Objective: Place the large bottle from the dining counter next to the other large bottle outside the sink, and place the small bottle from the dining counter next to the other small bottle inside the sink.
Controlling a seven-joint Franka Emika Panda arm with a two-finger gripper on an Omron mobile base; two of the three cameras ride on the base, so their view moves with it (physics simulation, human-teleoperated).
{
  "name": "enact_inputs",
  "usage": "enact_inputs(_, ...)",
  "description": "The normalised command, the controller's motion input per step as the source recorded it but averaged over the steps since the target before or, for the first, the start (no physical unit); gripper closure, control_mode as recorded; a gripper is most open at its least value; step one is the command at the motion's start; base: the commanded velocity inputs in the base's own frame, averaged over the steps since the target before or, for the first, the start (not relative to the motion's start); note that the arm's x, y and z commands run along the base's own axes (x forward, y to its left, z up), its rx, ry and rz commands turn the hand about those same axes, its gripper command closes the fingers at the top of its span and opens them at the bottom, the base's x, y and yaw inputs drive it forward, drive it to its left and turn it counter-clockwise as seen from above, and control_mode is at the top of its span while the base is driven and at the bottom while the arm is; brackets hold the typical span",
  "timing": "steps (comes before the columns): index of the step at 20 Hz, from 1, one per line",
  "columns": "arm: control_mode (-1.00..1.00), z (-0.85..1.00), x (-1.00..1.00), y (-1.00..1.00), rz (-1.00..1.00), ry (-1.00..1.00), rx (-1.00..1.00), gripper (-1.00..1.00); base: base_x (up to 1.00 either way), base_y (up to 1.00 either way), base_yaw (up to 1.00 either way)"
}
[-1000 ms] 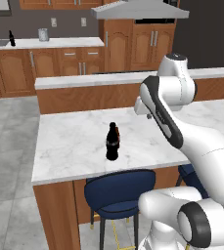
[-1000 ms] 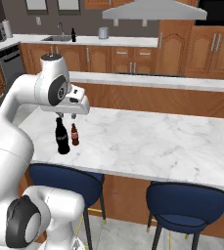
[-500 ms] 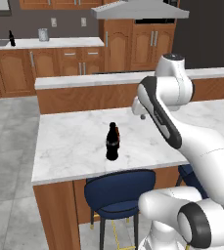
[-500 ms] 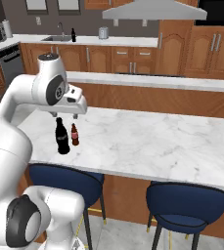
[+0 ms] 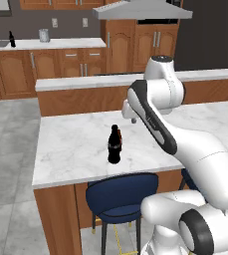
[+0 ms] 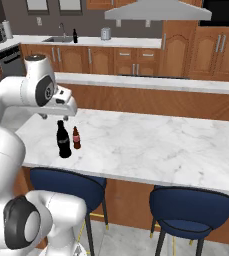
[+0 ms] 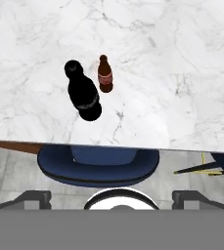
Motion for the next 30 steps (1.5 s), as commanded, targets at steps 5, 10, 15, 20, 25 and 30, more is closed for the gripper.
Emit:
enact_inputs(5,-1.0,0.26,-0.13,0.18,0.1,0.0,0.0,-1.0,0.0,0.0,0.0)
enact_inputs(10,-1.0,0.15,0.0,0.33,0.07,0.04,0.0,-1.0,0.0,0.0,0.0)
enact_inputs(15,-1.0,0.0,0.0,0.06,0.07,0.02,0.01,-1.0,0.0,0.0,0.0)
enact_inputs(20,-1.0,-0.05,0.0,0.0,0.01,-0.02,0.0,-1.0,0.0,0.0,0.0)
enact_inputs(25,-1.0,-0.03,0.08,0.0,0.0,0.0,0.0,-1.0,0.0,0.0,0.0)
enact_inputs(30,-1.0,-0.08,0.23,0.0,0.0,0.0,0.0,-1.0,0.0,0.0,0.0)
